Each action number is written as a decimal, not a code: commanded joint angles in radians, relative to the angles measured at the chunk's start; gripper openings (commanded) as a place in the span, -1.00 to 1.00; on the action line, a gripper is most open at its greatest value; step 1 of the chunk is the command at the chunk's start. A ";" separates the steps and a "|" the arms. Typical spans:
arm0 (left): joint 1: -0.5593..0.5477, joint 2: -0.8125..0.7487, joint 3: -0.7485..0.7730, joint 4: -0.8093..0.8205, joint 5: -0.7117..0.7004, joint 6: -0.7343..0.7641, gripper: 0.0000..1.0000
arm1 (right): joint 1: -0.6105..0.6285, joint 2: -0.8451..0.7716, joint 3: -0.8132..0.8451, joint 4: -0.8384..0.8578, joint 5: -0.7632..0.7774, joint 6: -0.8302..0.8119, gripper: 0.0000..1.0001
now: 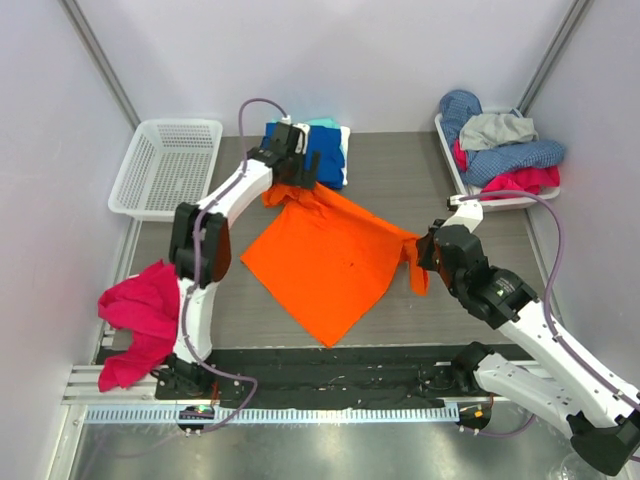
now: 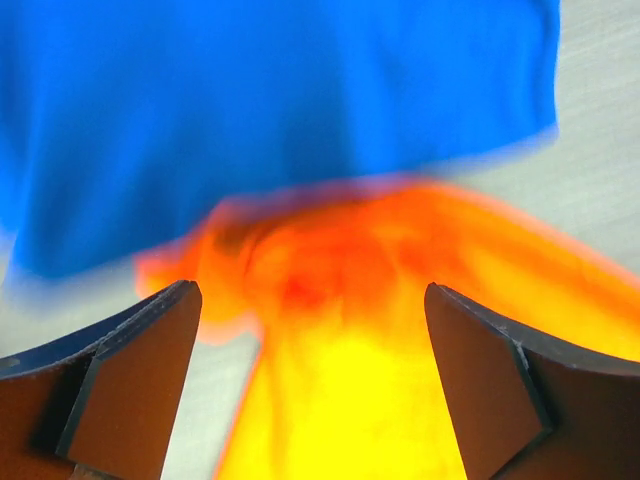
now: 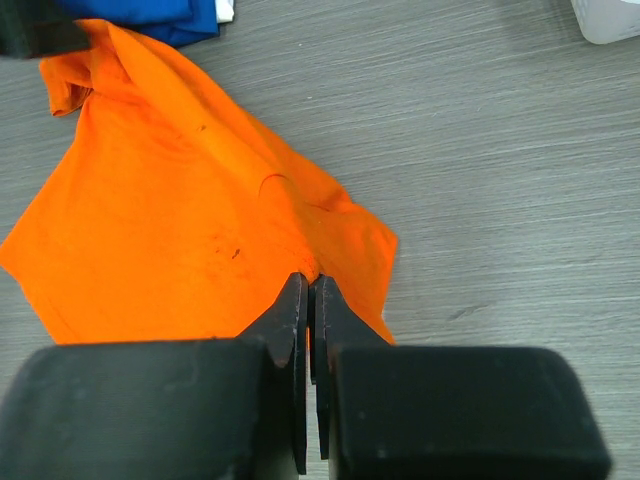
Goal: Fold and stack the t-shirts
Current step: Flatten the tshirt out
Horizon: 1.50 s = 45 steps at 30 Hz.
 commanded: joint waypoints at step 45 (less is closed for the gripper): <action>-1.145 -0.751 -1.078 0.008 -0.550 -0.601 0.94 | -0.001 -0.062 0.030 0.011 -0.023 0.061 -0.98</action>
